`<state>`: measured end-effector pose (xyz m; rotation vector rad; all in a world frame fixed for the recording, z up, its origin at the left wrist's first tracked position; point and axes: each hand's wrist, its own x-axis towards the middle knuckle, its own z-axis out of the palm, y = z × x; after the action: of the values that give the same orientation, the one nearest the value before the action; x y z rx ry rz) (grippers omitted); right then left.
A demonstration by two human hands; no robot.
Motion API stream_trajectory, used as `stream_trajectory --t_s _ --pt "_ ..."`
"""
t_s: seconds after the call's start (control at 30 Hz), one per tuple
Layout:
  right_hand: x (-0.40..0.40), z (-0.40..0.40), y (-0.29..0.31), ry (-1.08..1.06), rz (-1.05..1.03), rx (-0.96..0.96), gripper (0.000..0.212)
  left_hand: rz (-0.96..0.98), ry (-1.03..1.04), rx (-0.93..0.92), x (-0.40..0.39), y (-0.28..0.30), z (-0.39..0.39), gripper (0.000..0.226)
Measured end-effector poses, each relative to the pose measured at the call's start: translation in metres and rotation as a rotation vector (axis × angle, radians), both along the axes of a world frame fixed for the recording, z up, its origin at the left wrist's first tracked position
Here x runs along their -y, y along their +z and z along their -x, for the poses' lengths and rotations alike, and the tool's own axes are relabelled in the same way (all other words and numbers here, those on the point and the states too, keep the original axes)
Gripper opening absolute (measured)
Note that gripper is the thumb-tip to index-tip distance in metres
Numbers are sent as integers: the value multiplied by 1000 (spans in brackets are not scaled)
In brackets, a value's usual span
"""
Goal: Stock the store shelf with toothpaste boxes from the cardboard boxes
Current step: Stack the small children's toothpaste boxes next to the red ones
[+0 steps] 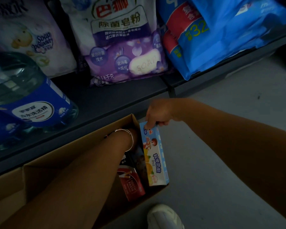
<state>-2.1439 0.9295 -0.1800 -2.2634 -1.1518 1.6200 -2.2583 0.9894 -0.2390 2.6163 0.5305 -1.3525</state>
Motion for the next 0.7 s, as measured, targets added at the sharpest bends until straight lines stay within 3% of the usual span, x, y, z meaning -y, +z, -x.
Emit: stream_trajectory --t_s 0.13,0.43,0.7 --pt "4 1 3 -16 5 3 13 -1 11 67 -6 1 2 53" --pt "13 6 16 -20 17 22 14 80 75 119 -2 13 5 55" --pt "18 18 44 9 2 84 14 88 43 159 -6 64 20 41"
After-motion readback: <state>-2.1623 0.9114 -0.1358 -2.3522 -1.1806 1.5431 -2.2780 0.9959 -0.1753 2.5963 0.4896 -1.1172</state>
